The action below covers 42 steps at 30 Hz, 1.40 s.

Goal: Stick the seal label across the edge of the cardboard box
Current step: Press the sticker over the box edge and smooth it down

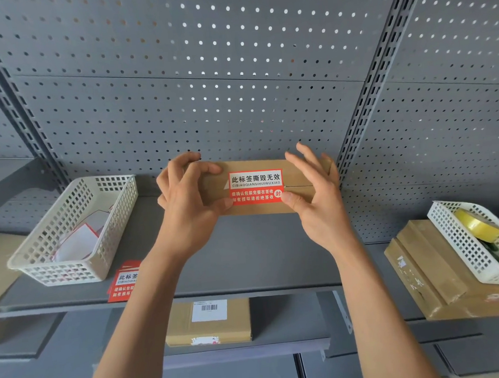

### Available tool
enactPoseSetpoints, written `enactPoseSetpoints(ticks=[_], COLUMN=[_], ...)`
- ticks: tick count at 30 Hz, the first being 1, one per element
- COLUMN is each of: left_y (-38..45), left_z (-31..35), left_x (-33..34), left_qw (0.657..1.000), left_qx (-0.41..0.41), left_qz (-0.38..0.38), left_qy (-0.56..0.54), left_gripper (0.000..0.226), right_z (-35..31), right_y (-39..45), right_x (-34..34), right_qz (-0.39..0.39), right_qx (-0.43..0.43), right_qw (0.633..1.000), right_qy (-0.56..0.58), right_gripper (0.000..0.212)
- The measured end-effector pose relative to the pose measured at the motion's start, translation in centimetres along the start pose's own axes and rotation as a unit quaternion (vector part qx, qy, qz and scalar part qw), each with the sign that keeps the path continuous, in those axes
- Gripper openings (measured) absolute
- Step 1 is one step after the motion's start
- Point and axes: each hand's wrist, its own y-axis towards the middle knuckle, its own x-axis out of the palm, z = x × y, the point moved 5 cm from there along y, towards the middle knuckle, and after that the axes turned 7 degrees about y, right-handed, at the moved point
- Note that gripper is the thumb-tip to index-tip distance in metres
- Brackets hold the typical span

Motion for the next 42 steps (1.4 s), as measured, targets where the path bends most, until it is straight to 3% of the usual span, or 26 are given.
enactPoseSetpoints(ticks=[5, 7, 9, 13, 17, 23, 30, 42], left_y=[0.1, 0.1, 0.1, -0.3, 0.2, 0.1, -0.1, -0.2], left_z=[-0.2, -0.1, 0.4, 2.1, 2.0, 1.8, 1.3, 1.2], left_x=[-0.2, -0.2, 0.3, 1.4, 1.9, 2.6, 2.9, 3.0], left_qw=[0.999, 0.998, 0.993, 0.980, 0.975, 0.968, 0.965, 0.962], left_qx=[0.004, -0.023, -0.084, -0.120, -0.118, -0.097, -0.084, -0.052], left_qz=[-0.031, -0.022, 0.032, 0.156, 0.174, 0.201, 0.203, 0.209], left_qy=[-0.021, -0.060, -0.070, 0.029, 0.067, 0.118, 0.142, 0.169], left_gripper=[0.047, 0.028, 0.008, 0.047, 0.061, 0.060, 0.044, 0.034], right_z=[0.0, -0.2, -1.0, -2.1, -1.9, -1.7, -1.4, -0.8], right_y=[0.0, 0.3, 0.4, 0.4, 0.9, 0.7, 0.4, 0.6], right_x=[-0.6, -0.9, 0.0, 2.9, 3.6, 3.9, 3.9, 3.6], right_qz=[-0.043, -0.025, 0.036, 0.143, 0.202, 0.228, 0.248, 0.271], right_qx=[0.027, 0.037, 0.053, 0.097, 0.087, 0.068, 0.040, 0.028], right_qw=[0.998, 0.997, 0.998, 0.973, 0.943, 0.929, 0.923, 0.922], right_qy=[0.047, 0.067, 0.026, -0.153, -0.249, -0.284, -0.293, -0.277], right_gripper=[0.057, 0.043, 0.041, 0.057, 0.066, 0.064, 0.057, 0.034])
